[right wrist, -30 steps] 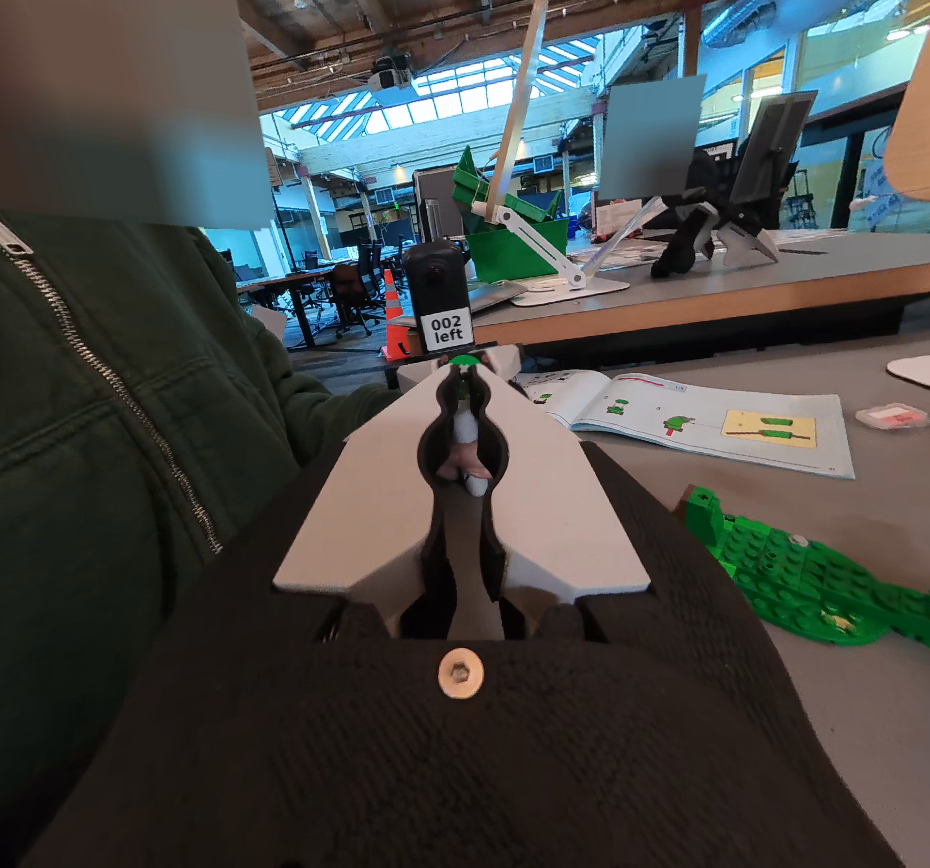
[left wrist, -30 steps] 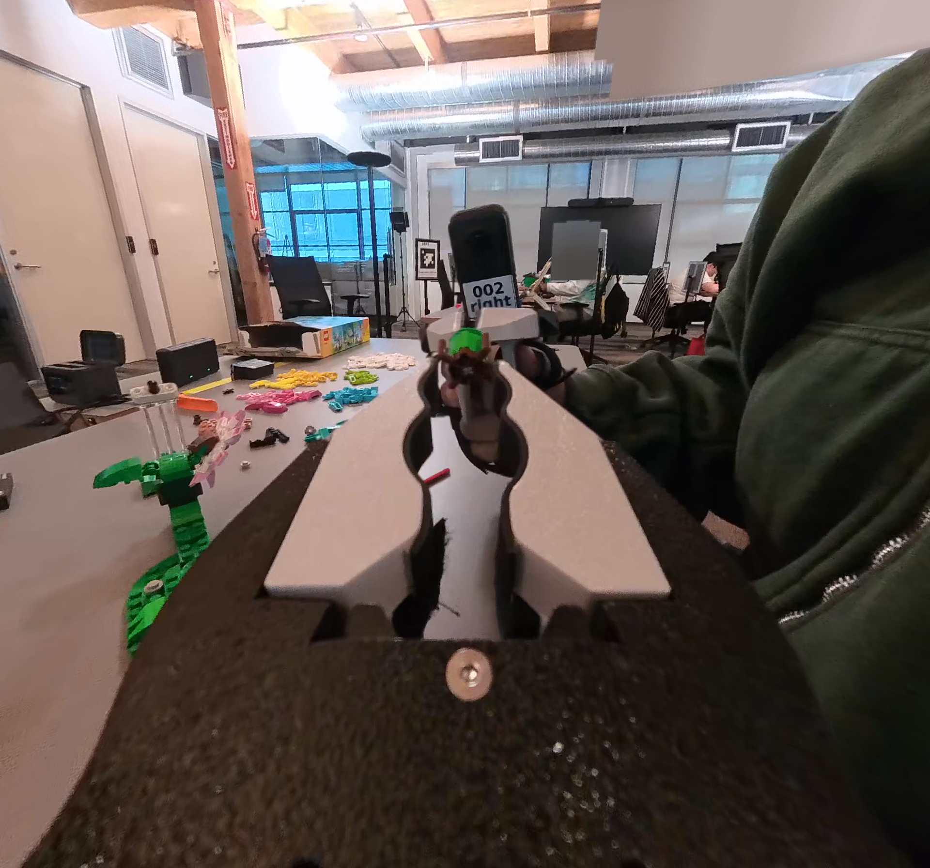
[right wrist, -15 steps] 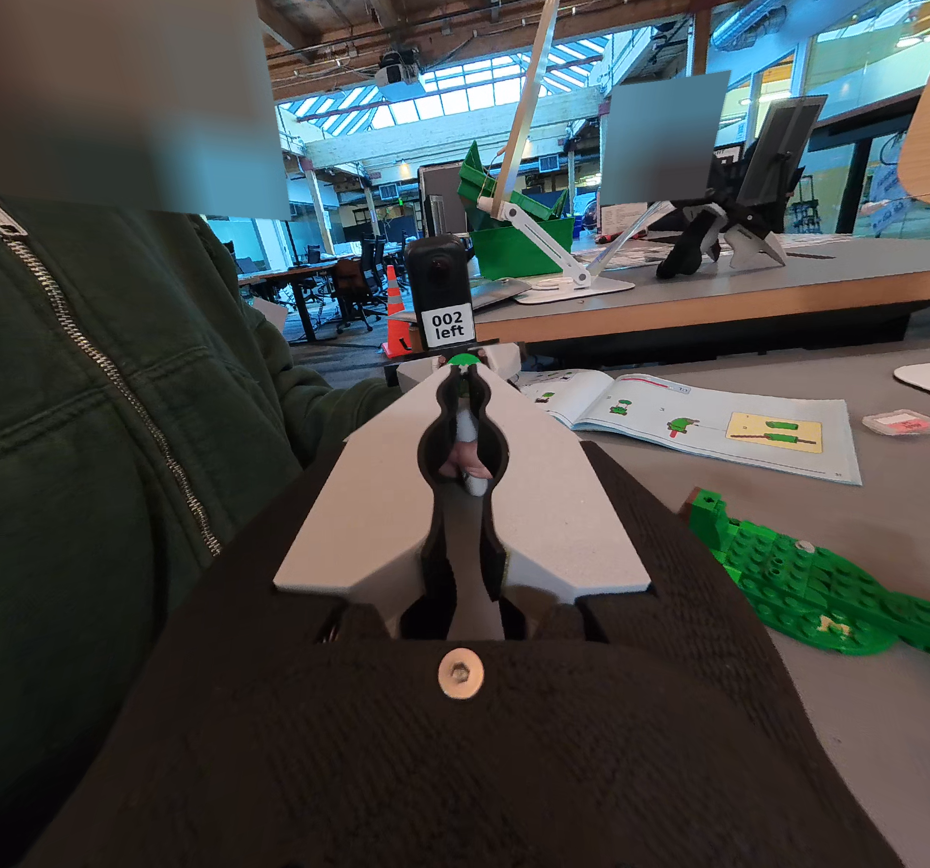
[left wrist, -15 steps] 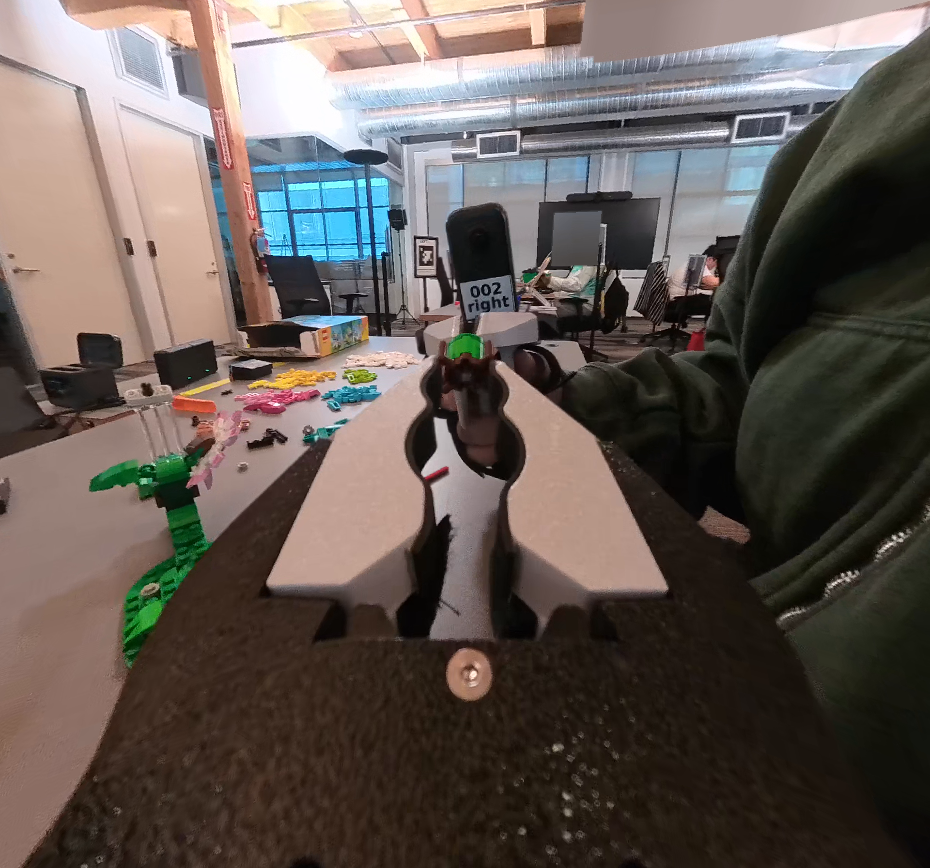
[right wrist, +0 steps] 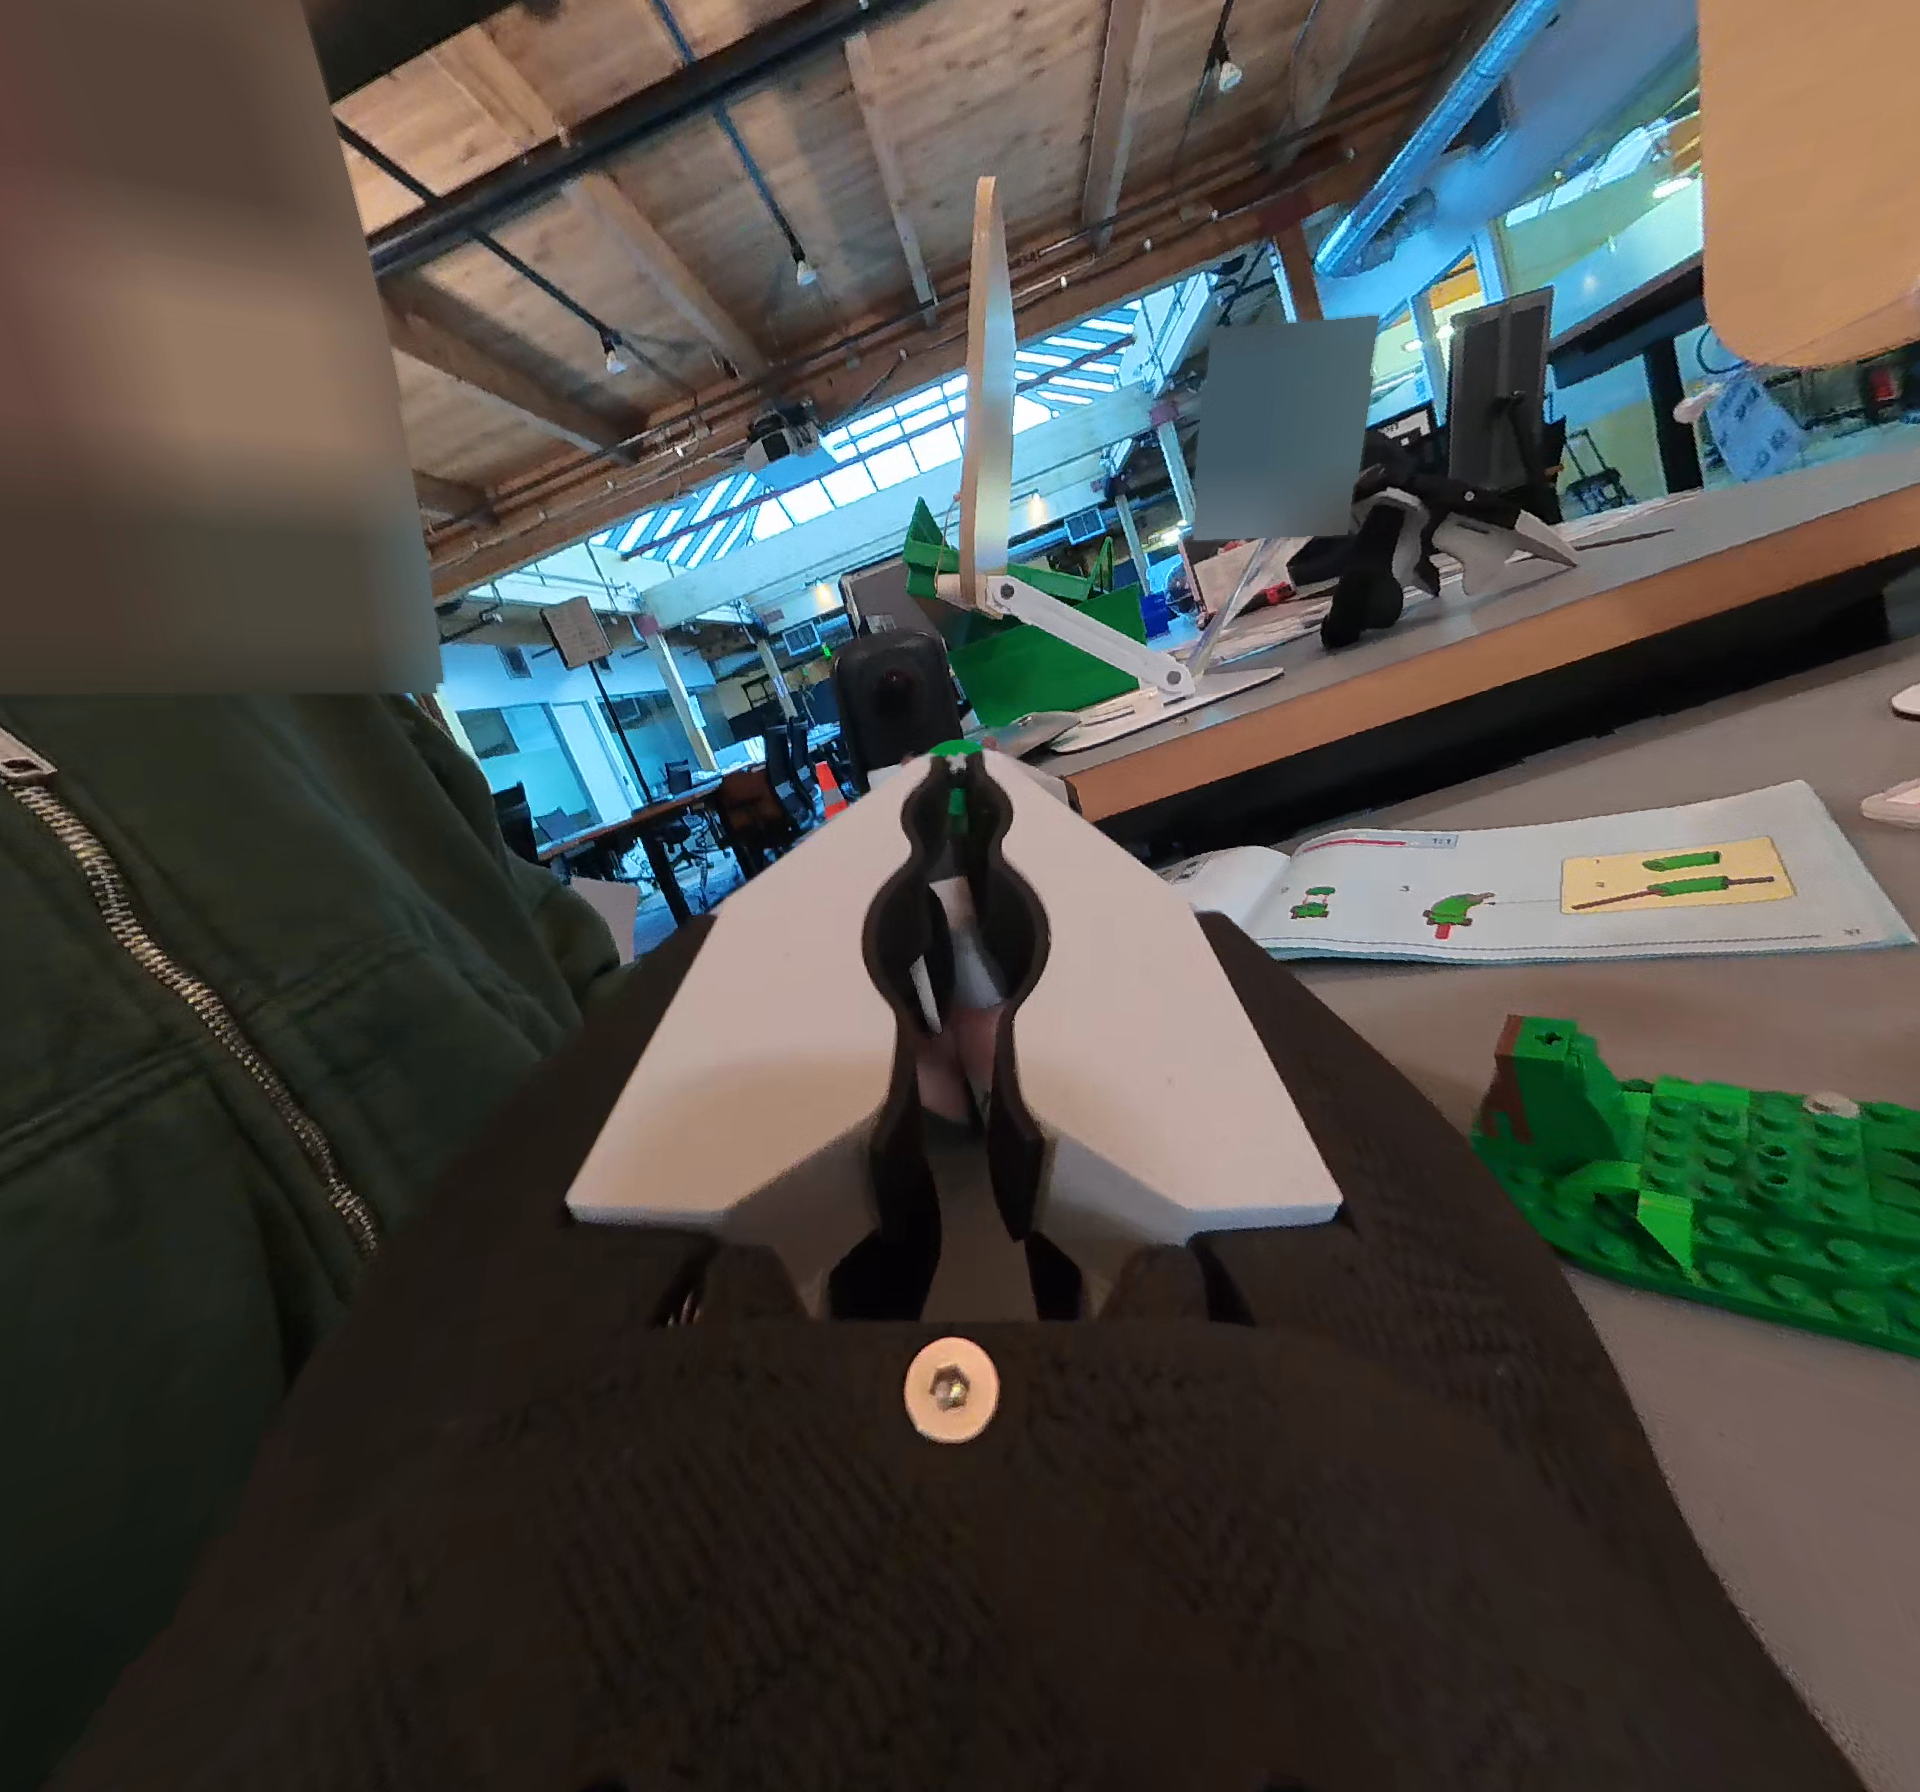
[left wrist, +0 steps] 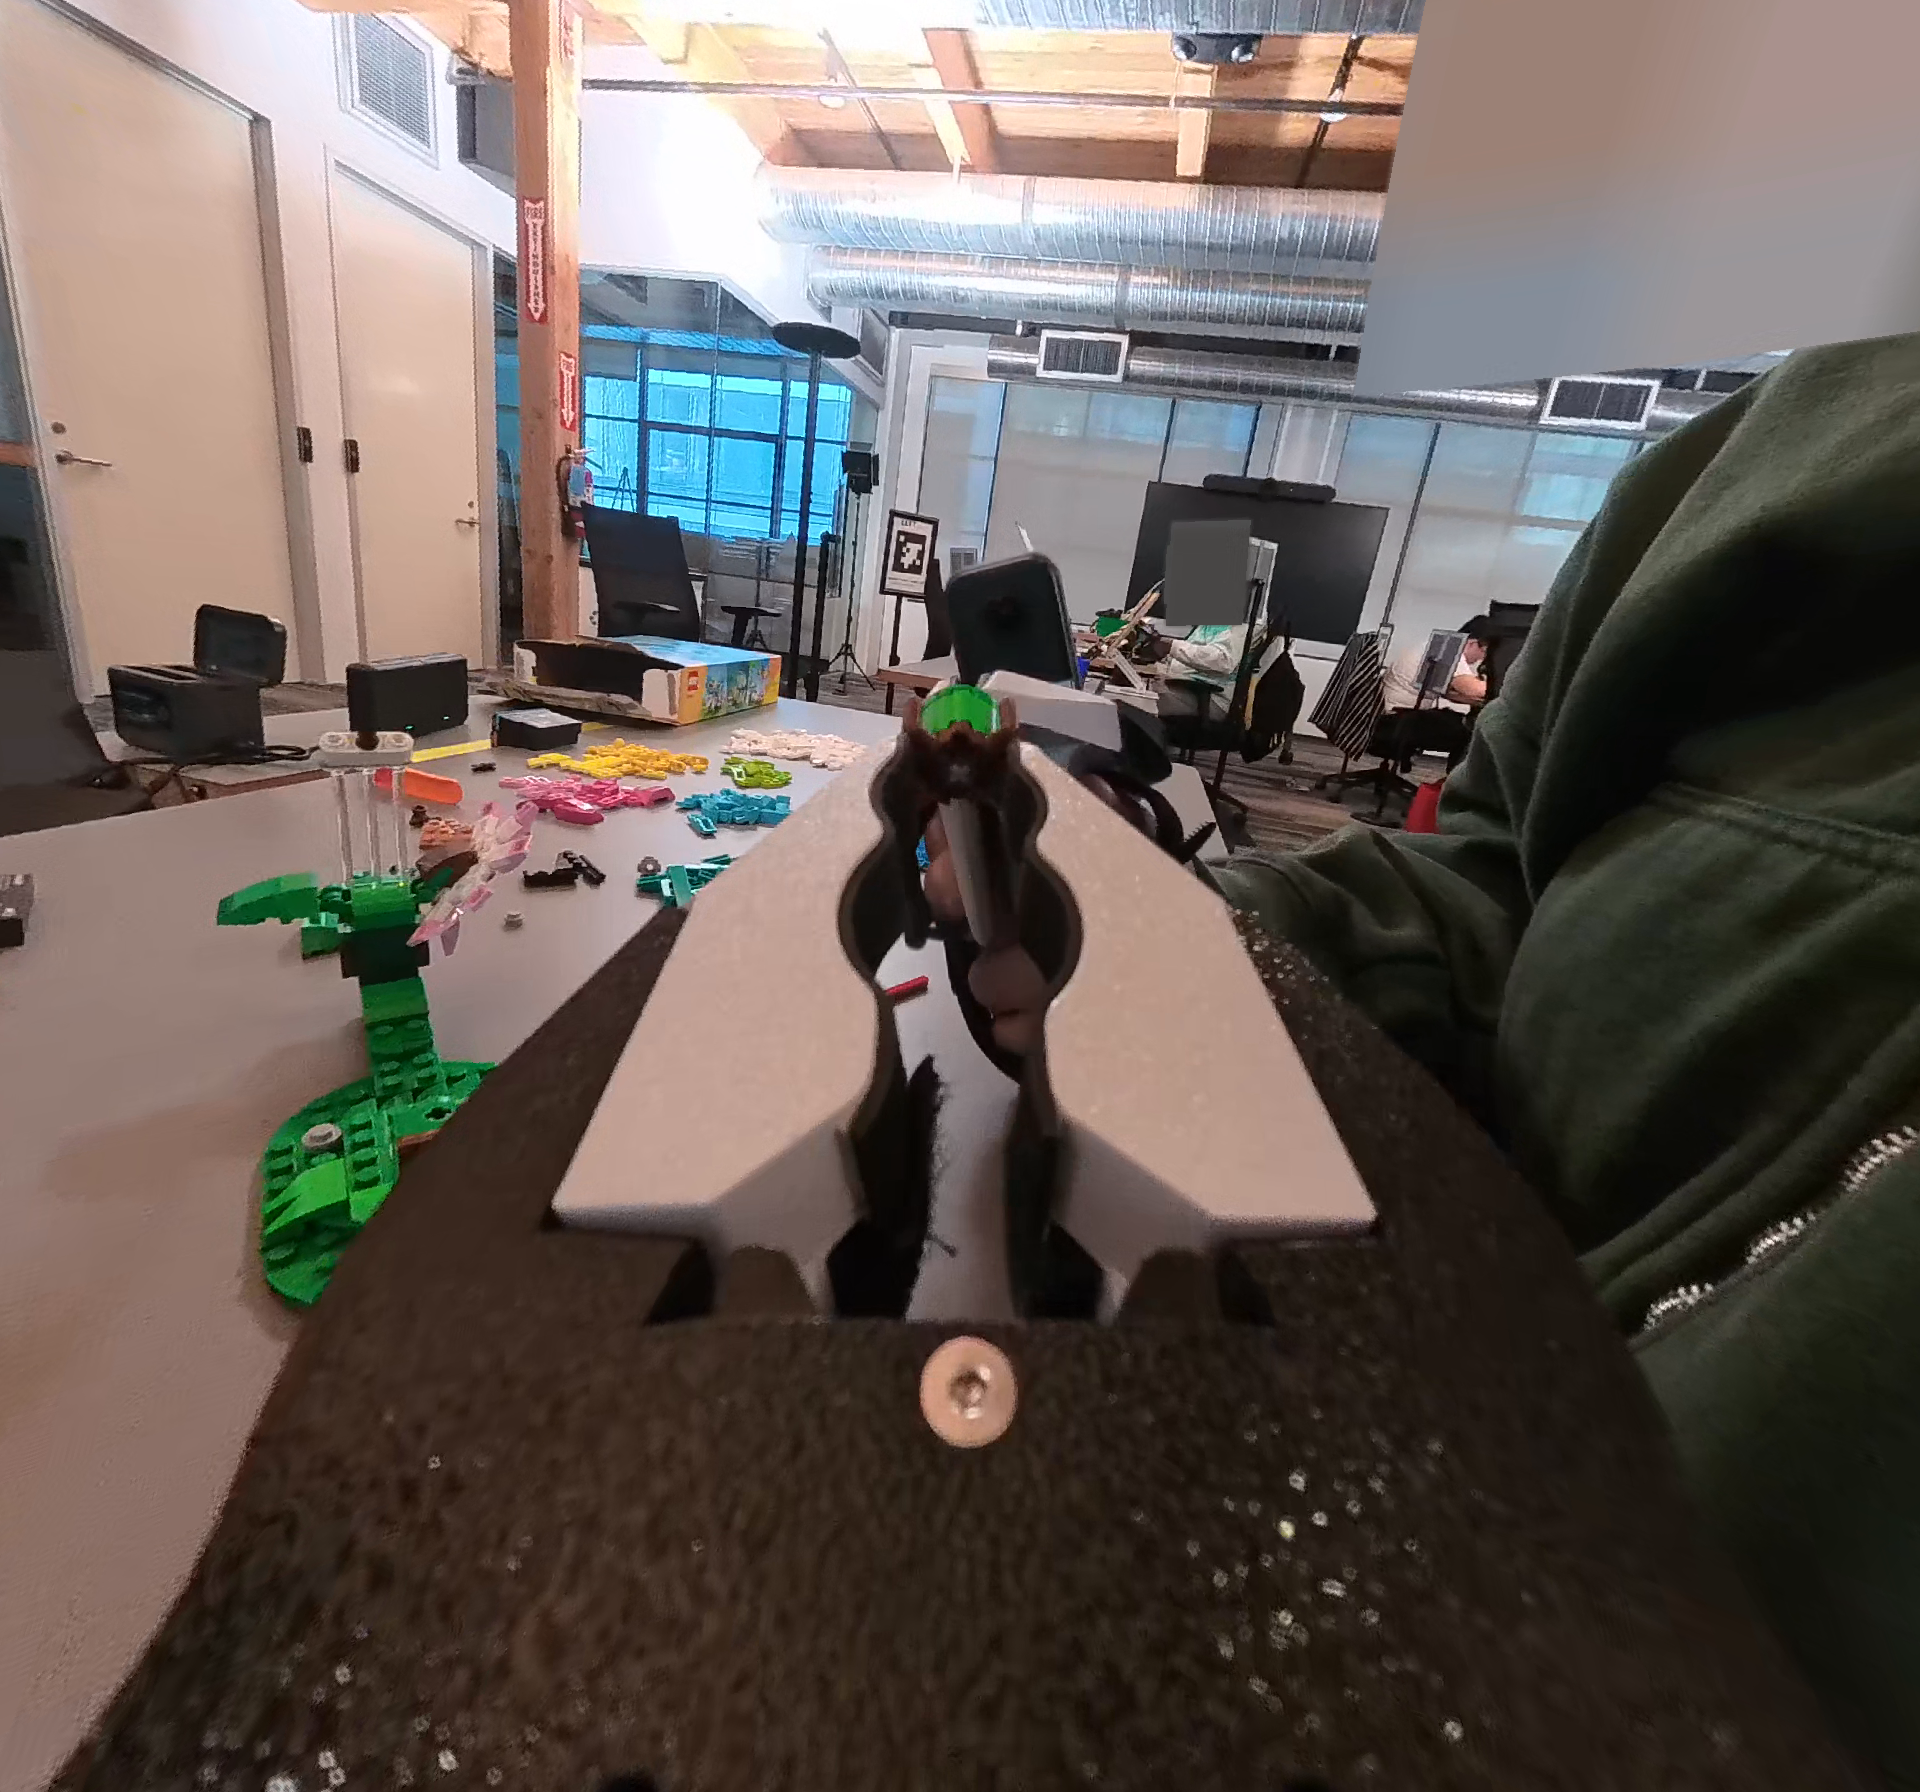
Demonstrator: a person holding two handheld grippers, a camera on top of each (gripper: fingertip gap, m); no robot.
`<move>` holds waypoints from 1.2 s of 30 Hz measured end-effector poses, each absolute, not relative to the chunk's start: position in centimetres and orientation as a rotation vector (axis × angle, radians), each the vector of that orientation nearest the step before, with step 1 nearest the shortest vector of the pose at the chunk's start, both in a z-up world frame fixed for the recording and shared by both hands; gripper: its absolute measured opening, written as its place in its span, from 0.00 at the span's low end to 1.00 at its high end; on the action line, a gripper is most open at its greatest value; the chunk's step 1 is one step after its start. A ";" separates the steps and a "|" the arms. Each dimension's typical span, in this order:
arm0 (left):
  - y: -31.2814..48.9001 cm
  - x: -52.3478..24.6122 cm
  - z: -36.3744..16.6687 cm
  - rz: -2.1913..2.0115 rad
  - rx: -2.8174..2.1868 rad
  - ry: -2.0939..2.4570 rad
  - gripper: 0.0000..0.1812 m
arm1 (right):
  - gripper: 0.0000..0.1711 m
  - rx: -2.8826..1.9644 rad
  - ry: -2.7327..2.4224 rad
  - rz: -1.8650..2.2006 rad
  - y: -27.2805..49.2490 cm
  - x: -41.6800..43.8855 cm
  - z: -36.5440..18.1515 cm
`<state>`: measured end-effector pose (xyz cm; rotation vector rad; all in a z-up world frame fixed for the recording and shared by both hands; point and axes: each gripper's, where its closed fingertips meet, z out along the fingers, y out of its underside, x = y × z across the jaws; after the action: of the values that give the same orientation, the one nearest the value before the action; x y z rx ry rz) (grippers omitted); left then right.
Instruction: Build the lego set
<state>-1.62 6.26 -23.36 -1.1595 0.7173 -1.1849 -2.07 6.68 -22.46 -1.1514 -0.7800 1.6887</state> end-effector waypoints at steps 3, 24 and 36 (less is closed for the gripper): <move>6.3 -1.6 -23.4 -1.191 -1.164 0.717 0.07 | 0.01 -1.146 -0.768 1.704 6.7 -2.0 -22.5; 5.4 -1.2 -23.4 -1.277 -1.148 0.758 0.07 | 0.00 -1.113 -0.842 1.682 5.8 -1.6 -22.5; 4.6 0.5 -26.0 -1.177 -1.280 0.957 0.07 | 0.01 -1.159 -1.327 1.277 4.9 0.1 -25.5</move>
<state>0.53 4.65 -25.96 -1.2798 0.9569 -1.1768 0.05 4.92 -25.54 -1.1589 -1.3273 1.2768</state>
